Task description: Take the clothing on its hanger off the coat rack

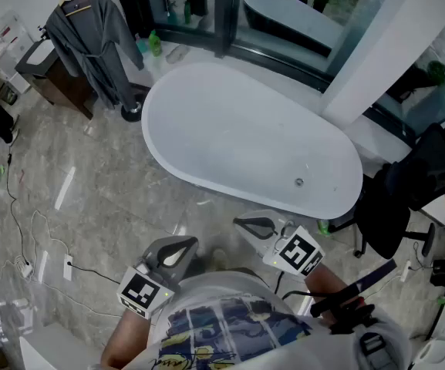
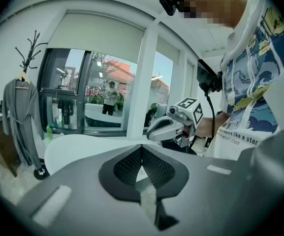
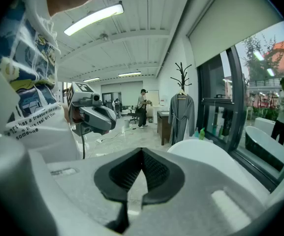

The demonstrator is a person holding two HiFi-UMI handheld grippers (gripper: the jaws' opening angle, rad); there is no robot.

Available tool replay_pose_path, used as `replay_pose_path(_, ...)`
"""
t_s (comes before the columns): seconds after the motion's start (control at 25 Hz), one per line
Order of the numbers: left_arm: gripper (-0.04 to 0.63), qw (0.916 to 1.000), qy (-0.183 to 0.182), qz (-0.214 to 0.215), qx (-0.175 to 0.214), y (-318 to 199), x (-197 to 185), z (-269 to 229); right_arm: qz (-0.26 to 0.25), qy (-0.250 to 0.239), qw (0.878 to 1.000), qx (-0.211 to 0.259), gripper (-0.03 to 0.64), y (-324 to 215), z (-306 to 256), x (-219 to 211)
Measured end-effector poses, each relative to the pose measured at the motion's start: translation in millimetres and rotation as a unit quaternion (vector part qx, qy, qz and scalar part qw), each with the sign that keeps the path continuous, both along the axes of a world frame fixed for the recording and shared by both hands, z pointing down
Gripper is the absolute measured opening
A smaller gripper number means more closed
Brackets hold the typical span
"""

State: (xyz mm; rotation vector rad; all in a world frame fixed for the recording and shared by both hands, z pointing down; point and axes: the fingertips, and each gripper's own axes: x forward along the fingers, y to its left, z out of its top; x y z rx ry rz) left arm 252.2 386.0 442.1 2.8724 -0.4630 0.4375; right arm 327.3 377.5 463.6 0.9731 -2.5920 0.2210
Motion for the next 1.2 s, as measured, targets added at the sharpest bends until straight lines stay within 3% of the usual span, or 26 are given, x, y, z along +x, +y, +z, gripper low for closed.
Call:
replay_pose_path(0.28,0.003,1.0000,0.001,0.000,0.007,-5,0,-13,-0.012,-0.003,1.000,0.004,0.000,-11,0,-5)
replay_pose_path(0.6,0.003,0.9995,0.012,-0.028,-0.001,-39,-32,-9,-0.028,-0.026,0.999,-0.006,0.002,-51,0,-38)
replay_pose_path(0.8,0.003,0.9984,0.035,-0.041,-0.016,-85,-66,-5,-0.026,-0.023,0.999,0.002,0.005,-100,-5,-69)
replay_pose_path(0.88,0.003,0.9980,0.043,-0.043,-0.018,-108,-82,-8,-0.029,-0.019,0.999,0.001,0.037,-123,-8,-87)
replay_pose_path(1.2,0.003,0.9981,0.040,-0.043,0.019,-205,-178,-20,-0.048,-0.008,0.999,0.014,0.051,-231,-24,-184)
